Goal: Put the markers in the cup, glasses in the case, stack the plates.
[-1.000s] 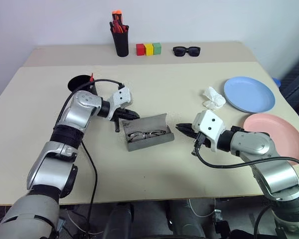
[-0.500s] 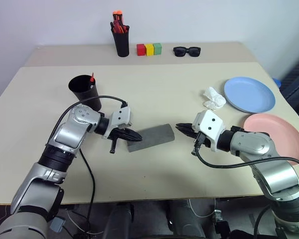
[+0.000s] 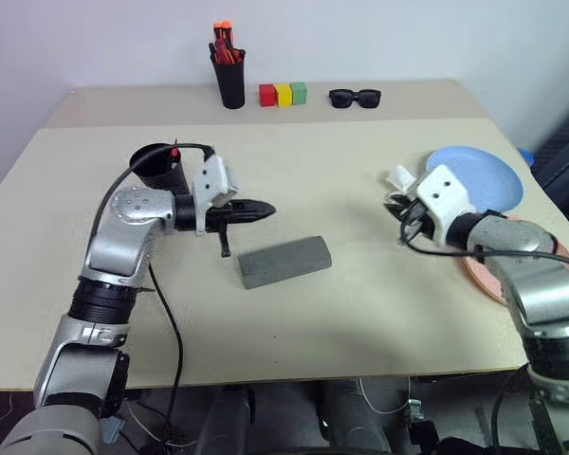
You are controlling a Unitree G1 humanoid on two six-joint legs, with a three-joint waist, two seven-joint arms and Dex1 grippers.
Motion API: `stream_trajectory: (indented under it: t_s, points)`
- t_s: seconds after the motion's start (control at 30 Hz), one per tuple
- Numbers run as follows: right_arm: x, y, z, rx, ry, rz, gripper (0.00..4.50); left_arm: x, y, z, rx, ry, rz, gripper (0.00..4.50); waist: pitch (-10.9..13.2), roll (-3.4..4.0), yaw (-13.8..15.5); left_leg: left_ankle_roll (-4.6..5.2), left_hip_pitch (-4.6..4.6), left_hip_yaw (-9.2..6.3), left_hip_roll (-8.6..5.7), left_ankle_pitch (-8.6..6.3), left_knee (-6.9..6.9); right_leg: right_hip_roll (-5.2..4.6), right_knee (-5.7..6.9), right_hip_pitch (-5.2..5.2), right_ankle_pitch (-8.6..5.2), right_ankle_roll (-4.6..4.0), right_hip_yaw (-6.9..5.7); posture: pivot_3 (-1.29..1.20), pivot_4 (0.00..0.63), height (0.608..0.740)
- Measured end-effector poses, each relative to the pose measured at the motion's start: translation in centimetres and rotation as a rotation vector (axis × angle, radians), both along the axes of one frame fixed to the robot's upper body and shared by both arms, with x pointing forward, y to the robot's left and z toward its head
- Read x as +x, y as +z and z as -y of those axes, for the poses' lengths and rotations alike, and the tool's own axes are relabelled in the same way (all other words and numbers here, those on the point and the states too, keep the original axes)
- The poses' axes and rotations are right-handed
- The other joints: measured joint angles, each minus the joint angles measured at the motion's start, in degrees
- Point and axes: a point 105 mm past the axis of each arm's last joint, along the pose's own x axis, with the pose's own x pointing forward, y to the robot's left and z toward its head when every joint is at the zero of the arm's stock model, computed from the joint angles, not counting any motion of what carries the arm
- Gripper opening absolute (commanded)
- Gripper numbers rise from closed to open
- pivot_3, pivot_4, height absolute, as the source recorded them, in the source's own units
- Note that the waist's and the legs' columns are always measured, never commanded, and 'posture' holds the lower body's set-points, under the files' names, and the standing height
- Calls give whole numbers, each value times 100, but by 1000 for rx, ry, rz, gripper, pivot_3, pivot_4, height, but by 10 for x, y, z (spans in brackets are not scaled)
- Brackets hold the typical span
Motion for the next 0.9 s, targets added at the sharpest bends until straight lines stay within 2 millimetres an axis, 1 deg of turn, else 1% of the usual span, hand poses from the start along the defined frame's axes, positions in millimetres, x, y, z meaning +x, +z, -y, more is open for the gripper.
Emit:
stream_trajectory:
  t_s: [0.03,0.07,0.13,0.3,0.4,0.5,0.6,0.63,0.7,0.8,0.9]
  points:
    - [3,-3,16,-40,-58,-9,2680,-3,-3,-1,2,9,-4,0,1,2,3,0,-1,2,0,0,-2,-1,-1,-1,0,0,2,0,150,740]
    - [8,-5,30,-87,-103,-12,2680,-6,-8,-4,2,23,-19,0,1,1,5,0,-1,2,0,0,-2,0,-2,-1,0,0,2,0,150,740]
    - [16,-10,51,-176,-156,-14,2680,-11,-13,-4,-12,41,-39,0,2,1,2,0,-1,2,0,0,-2,0,-3,-2,0,0,2,0,150,740]
    - [35,-17,74,-285,-200,-2,2680,-19,-3,4,-63,55,-18,0,3,4,-13,0,1,8,0,0,0,0,-3,-2,1,0,6,0,150,740]
    - [50,-24,81,-297,-221,6,2680,-23,-4,9,-99,66,-37,0,3,4,-24,0,4,8,0,0,-2,2,-3,-1,1,-1,7,0,150,740]
    - [59,-35,82,-298,-233,-10,1895,-23,-5,10,-114,84,-49,0,3,4,-21,0,3,8,0,0,-2,2,-3,-1,1,-1,8,0,150,740]
    - [59,-42,88,-325,-240,-27,373,-25,-7,10,-122,99,-55,0,4,4,-4,0,1,8,0,0,-4,0,-6,-1,1,0,8,0,150,740]
    - [60,-42,88,-326,-238,-27,10,-25,-7,9,-124,104,-58,0,4,4,-2,0,0,8,0,0,-4,0,-7,-1,1,0,8,0,150,740]
    - [60,-42,88,-335,-230,-19,10,-24,-8,8,-128,117,-59,0,4,5,-6,0,0,8,-1,0,-4,1,-7,-1,1,0,8,0,150,740]
    - [58,-33,85,-363,-196,21,10,-22,-8,8,-141,135,-58,0,6,8,-5,0,0,8,0,0,-5,1,-7,-1,1,0,8,0,150,740]
    - [49,-11,81,-400,-162,104,10,-20,-7,11,-169,143,-55,0,8,15,3,0,0,8,0,0,-6,1,-7,-3,1,1,8,0,150,740]
